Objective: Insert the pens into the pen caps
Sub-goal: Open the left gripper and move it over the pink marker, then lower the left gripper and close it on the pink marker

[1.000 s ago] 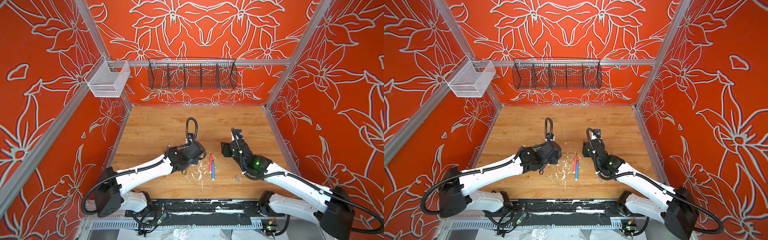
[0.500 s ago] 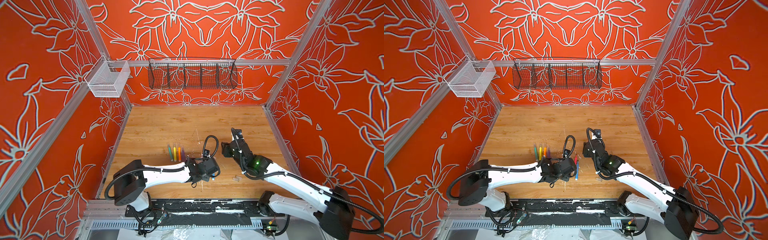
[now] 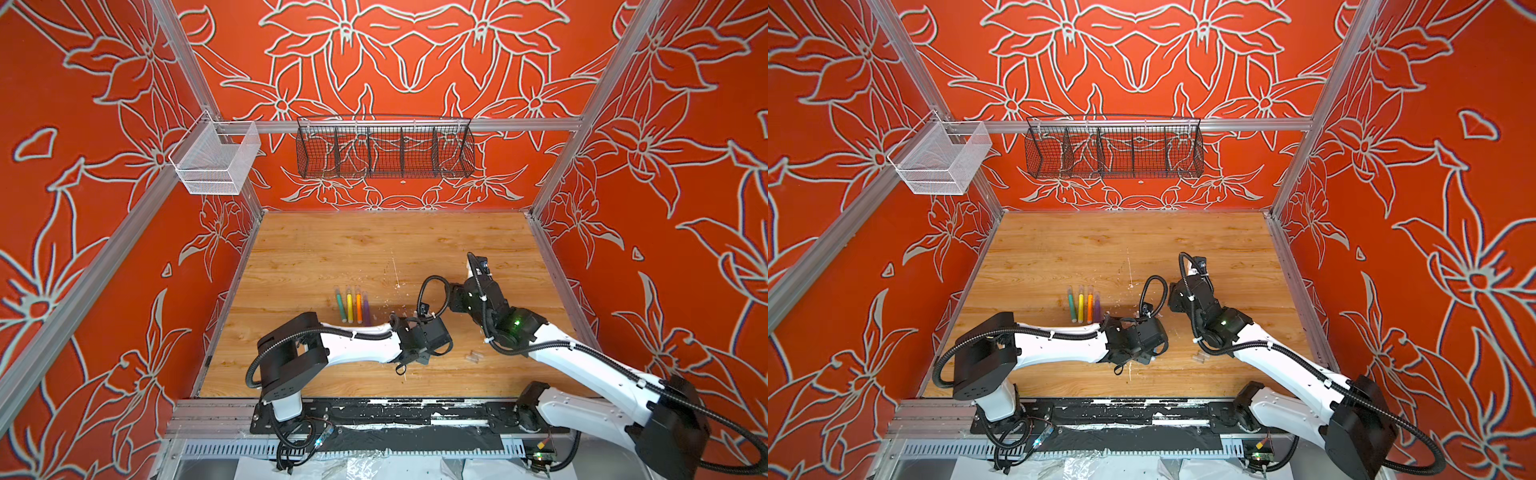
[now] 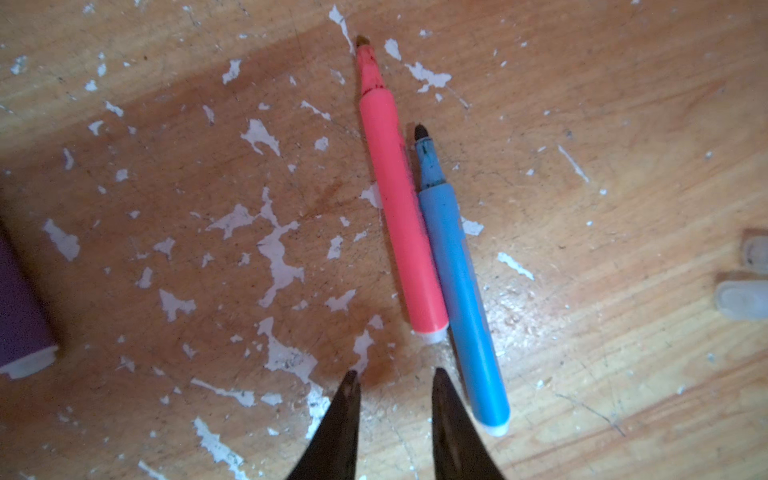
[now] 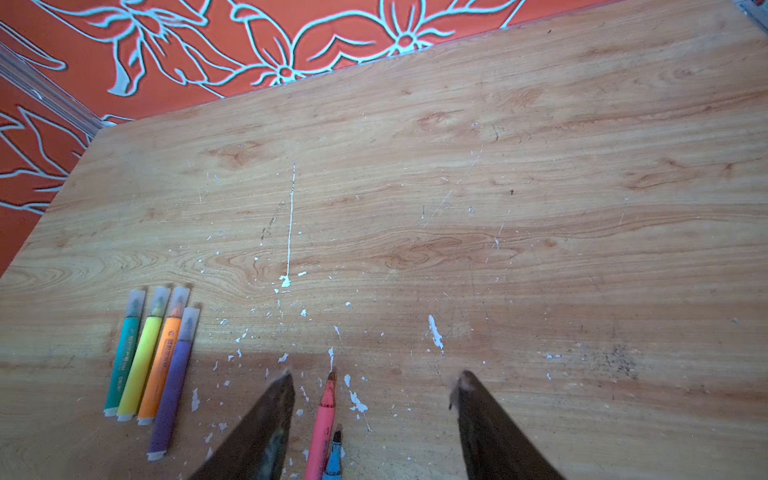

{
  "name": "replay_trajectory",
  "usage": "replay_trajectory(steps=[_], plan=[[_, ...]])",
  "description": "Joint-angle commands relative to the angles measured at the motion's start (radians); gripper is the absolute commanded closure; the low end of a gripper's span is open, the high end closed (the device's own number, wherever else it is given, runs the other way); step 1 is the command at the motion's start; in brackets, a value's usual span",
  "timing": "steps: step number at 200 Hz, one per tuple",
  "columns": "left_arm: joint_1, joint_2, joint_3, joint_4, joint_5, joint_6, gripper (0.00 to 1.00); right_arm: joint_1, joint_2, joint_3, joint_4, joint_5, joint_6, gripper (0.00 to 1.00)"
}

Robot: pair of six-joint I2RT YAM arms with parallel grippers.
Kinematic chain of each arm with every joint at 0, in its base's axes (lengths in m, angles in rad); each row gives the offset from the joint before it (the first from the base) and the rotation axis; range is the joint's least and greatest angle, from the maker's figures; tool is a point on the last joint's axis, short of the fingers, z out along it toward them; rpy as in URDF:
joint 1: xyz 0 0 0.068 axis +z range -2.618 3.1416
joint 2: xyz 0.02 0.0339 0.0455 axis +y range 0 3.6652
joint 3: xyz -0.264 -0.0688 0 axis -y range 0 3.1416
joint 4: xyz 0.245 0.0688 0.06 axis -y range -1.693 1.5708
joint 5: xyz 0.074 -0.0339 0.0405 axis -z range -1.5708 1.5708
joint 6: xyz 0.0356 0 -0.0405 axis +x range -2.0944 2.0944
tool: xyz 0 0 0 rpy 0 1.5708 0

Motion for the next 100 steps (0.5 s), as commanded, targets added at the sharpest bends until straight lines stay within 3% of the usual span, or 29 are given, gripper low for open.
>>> replay_trajectory(steps=[1, 100], plan=[[-0.007, 0.028, 0.030, -0.045, -0.050, -0.025, 0.75, -0.010, 0.005, 0.019, -0.014, -0.016, 0.022, 0.36], [0.001, 0.084, 0.051, -0.059, -0.070, -0.027, 0.75, -0.019, 0.018, 0.022, -0.016, -0.029, 0.028, 0.36]])
